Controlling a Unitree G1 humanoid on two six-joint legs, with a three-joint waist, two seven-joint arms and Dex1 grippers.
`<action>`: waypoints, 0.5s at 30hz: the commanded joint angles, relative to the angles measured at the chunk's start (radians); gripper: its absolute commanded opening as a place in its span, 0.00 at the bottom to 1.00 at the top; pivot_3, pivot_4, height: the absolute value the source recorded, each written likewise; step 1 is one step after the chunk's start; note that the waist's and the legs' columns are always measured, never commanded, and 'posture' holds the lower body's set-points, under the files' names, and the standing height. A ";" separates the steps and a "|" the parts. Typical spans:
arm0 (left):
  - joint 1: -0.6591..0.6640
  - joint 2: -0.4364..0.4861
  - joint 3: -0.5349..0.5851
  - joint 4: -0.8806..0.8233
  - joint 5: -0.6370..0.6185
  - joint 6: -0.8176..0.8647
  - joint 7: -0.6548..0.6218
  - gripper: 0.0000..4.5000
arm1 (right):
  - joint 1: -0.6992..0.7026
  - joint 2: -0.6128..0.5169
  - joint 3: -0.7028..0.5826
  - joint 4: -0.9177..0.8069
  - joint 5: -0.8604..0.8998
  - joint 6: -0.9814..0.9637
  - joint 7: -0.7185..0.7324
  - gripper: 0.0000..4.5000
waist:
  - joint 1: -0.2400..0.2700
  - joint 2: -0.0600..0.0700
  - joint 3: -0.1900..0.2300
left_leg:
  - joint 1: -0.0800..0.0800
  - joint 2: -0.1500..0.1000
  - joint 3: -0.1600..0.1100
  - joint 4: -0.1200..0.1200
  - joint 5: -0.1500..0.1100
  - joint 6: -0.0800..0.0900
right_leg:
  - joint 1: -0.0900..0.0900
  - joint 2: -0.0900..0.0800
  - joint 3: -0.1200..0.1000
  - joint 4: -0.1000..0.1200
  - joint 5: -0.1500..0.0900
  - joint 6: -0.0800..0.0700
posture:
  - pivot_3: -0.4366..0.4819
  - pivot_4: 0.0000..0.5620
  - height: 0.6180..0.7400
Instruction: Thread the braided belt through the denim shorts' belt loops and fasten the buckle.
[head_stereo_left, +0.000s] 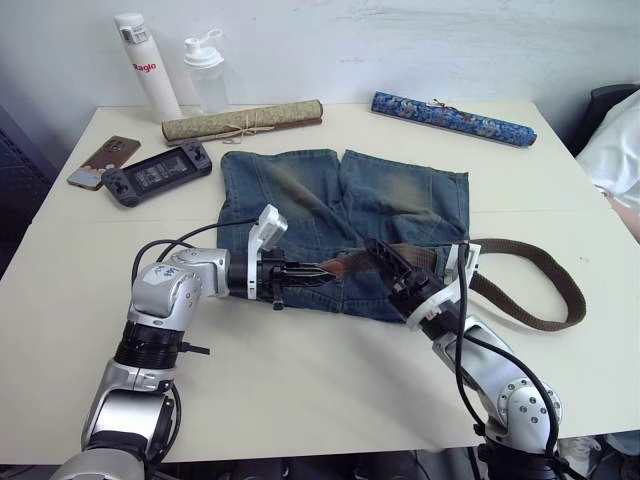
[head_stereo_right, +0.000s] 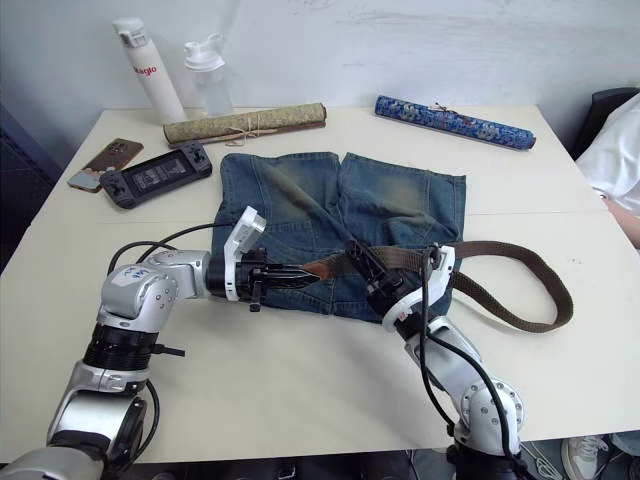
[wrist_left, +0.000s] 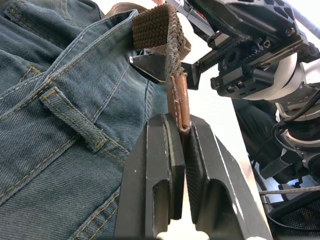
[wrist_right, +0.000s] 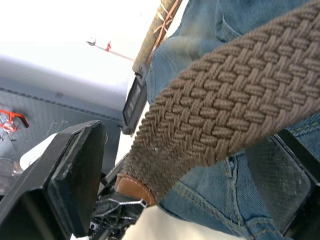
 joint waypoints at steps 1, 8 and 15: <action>-0.009 0.012 0.008 -0.039 -0.030 0.002 -0.001 0.00 | 0.004 0.010 0.004 -0.023 0.025 -0.033 0.019 0.98 | 0.000 0.000 0.000 | 0.000 0.000 0.000 0.000 0.000 0.000 | 0.000 0.000 0.000 0.000 0.000 0.000 | 0.48 0.27 0.97; -0.005 0.021 0.001 -0.044 -0.035 0.004 -0.003 0.00 | 0.009 0.008 0.024 -0.033 0.023 -0.054 0.033 0.36 | -0.002 0.000 0.000 | 0.000 0.000 0.000 0.000 0.000 0.000 | 0.000 0.000 0.000 0.000 0.000 0.000 | 0.48 0.27 0.97; -0.007 0.026 -0.008 -0.046 -0.044 0.007 -0.007 0.00 | 0.002 0.002 0.029 -0.027 0.018 -0.073 0.038 0.02 | -0.004 0.000 0.000 | 0.000 0.000 0.000 0.000 0.000 0.000 | 0.000 0.000 0.000 0.000 0.000 0.000 | 0.48 0.27 0.97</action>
